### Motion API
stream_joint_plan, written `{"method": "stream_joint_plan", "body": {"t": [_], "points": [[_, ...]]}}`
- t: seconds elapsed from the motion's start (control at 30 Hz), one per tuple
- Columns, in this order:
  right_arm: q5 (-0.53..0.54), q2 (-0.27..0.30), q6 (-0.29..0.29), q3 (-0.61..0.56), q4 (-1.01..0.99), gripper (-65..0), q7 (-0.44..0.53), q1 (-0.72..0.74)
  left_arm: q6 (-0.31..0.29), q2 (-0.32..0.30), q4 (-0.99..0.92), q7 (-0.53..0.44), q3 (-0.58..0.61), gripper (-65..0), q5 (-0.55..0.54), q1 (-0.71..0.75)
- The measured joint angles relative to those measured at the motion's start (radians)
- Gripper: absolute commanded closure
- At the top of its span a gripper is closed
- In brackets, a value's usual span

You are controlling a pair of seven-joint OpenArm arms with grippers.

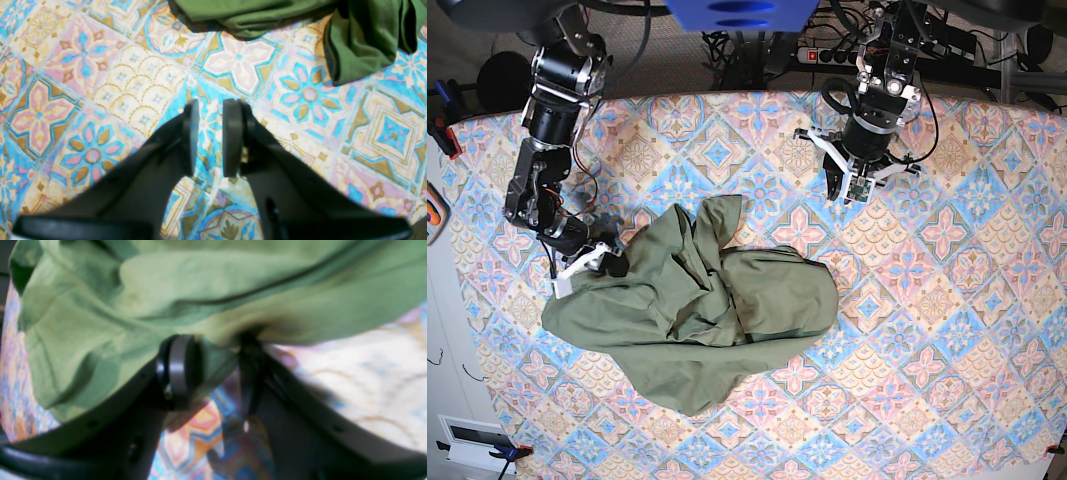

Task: Layout the t-shirt on the table in an organized manner, then fold the t-shirt properly
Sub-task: 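Release the shirt and regrasp its edge with the right gripper, then grasp the bunched shirt fabric with the left gripper and pull it outward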

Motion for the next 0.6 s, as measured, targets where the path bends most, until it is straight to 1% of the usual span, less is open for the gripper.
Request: {"method": "stream_joint_plan", "body": {"t": [0.1,0.17,0.2,0.3,0.43,0.5,0.6], "points": [[0.0,0.001,0.0,0.0,0.0,-6.7,0.0,0.0,0.0,0.0,0.0,0.0,0.0,-12.9,0.0,0.0],[0.0,0.004,0.0,0.0,0.001,-2.1,0.0,0.0,0.0,0.0,0.0,0.0,0.0,-12.9,0.0,0.0],[0.0,0.005,0.0,0.0,0.004,-1.7,-0.002,-0.001,0.0,0.0,0.0,0.0,0.0,-12.9,0.0,0.0],[0.0,0.003,0.0,0.01,0.049,-1.5,-0.062,-0.008,0.0,0.0,0.0,0.0,0.0,-12.9,0.001,0.0],[0.004,0.005,-0.001,0.055,0.265,-1.5,-0.134,-0.009,0.0,0.0,0.0,0.0,0.001,-12.9,0.001,-0.002],[0.031,0.009,0.0,0.08,0.358,-1.5,-0.147,0.002,0.0,0.0,0.0,0.0,0.001,-12.9,0.001,-0.005],[0.128,0.011,0.005,0.103,0.403,-1.5,-0.148,0.002,0.003,-0.005,0.0,0.002,0.032,-12.9,0.004,-0.039]]}}
